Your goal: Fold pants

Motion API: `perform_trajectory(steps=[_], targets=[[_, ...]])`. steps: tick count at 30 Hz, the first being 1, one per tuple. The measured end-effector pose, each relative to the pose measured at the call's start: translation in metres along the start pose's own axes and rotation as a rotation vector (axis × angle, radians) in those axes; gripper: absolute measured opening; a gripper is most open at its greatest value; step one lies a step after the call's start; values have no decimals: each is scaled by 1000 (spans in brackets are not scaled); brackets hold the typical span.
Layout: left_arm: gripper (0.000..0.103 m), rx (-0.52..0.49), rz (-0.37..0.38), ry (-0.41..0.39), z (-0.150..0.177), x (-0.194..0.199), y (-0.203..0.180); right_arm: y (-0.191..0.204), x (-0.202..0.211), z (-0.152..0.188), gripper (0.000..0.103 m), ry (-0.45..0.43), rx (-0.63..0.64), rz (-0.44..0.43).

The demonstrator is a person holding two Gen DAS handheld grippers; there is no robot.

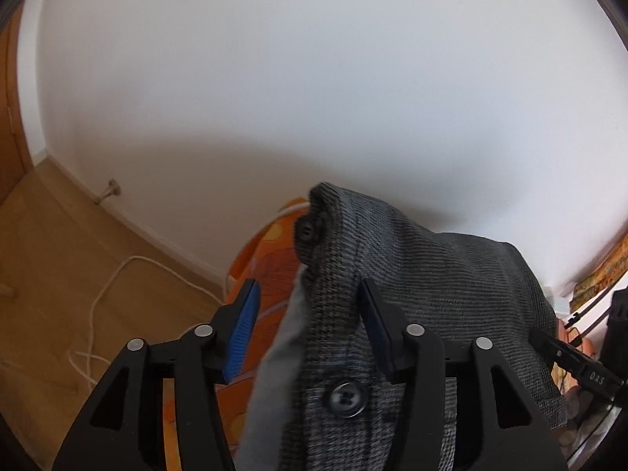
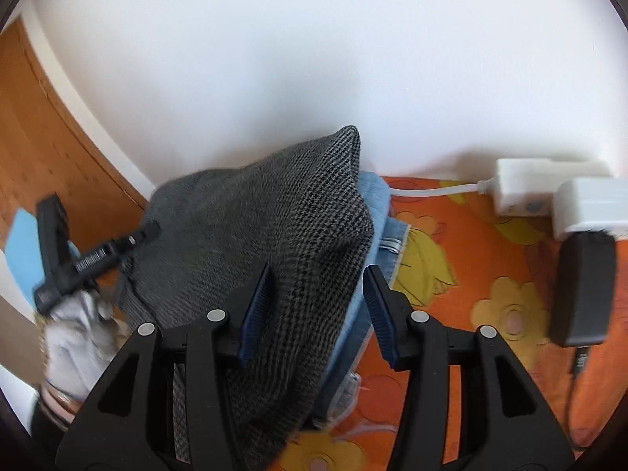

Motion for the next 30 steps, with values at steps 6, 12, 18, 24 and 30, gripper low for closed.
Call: perform_trajectory(steps=[6,12,18,24,30], targets=[[53,-16,-53,8,8,18,-3,16,26,14,50,-48,151,141],[52,-43,-53,-54,11,47,-16,45,69,16,50,-154,238,151],[52,-93,7,-7,27,47,-42,73,74,17,50,-120,287,90],[52,-105,-6,53,55,37,-55,74,64,43,50,-38,320,108],[52,-86,-26,113,86,49,-63,58,75,67,50,5,307,113]])
Point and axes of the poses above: each gripper's, at about its wrist camera, not at the fingertips, and x roughly against the way its jaws point, y to its left, z to its underside, the point moved 2 cm from there along -x, roughly the way its jaws point, and after that the axes turned 13 degrees about z, right-handed, at the moved point
